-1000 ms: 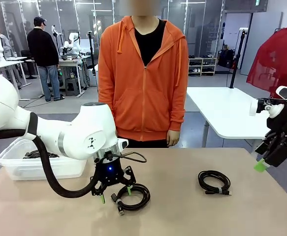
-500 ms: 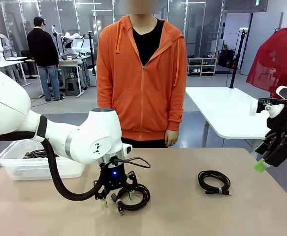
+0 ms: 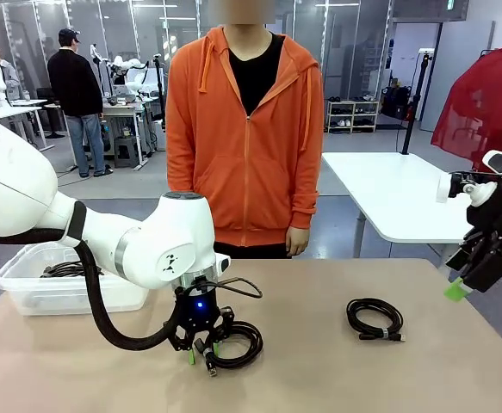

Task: Organize and store the cables.
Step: Place the USB Extension Cable into the Organizing box.

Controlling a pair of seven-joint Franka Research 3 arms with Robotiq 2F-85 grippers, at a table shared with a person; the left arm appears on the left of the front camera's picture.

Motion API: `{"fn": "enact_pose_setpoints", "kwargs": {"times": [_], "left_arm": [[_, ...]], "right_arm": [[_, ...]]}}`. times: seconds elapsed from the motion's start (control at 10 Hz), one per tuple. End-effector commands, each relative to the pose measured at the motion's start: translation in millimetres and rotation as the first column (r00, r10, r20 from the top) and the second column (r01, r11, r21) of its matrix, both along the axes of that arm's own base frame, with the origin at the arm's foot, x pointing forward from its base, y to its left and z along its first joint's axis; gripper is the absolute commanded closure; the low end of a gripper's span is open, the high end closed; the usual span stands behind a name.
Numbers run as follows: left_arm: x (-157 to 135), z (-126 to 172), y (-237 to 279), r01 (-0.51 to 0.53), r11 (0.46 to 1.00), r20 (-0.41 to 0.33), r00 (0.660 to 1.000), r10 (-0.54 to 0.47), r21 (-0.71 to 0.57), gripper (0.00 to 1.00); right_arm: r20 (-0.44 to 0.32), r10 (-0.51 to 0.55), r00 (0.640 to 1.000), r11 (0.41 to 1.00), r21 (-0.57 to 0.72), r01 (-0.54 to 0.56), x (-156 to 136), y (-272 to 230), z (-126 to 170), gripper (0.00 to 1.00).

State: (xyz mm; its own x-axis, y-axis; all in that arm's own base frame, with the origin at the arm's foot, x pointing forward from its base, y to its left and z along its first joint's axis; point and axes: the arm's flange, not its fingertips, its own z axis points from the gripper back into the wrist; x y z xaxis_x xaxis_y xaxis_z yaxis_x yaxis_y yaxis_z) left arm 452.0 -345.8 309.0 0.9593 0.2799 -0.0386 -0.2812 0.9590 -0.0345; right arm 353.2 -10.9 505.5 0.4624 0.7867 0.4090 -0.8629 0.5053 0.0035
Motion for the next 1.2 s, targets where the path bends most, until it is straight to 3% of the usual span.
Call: {"fn": "enact_pose_setpoints", "kwargs": {"times": [0.0,0.5,0.7,0.9,1.1], "left_arm": [[4,1,-9,-0.019,0.999,0.007,1.000,0.019,0.042,1.00],[-4,21,-8,0.013,0.997,0.013,1.000,-0.014,0.078,1.00],[-20,73,4,0.143,0.972,0.003,0.989,-0.146,0.186,1.00],[-36,138,17,0.249,0.943,0.074,0.960,-0.271,0.222,1.00],[-39,166,31,0.326,0.924,0.070,0.936,-0.345,0.199,1.00]], "right_arm": [[-0.005,-0.022,1.000,1.000,0.000,0.022,-1,2,1,0.00],[-0.005,-0.022,1.000,1.000,0.000,0.022,-1,2,1,0.00],[-0.005,-0.022,1.000,1.000,0.000,0.022,-1,2,1,0.00],[-0.005,-0.022,1.000,1.000,0.000,0.022,-1,2,1,0.00],[-0.005,-0.022,1.000,1.000,0.000,0.022,-1,2,1,0.00]]}}
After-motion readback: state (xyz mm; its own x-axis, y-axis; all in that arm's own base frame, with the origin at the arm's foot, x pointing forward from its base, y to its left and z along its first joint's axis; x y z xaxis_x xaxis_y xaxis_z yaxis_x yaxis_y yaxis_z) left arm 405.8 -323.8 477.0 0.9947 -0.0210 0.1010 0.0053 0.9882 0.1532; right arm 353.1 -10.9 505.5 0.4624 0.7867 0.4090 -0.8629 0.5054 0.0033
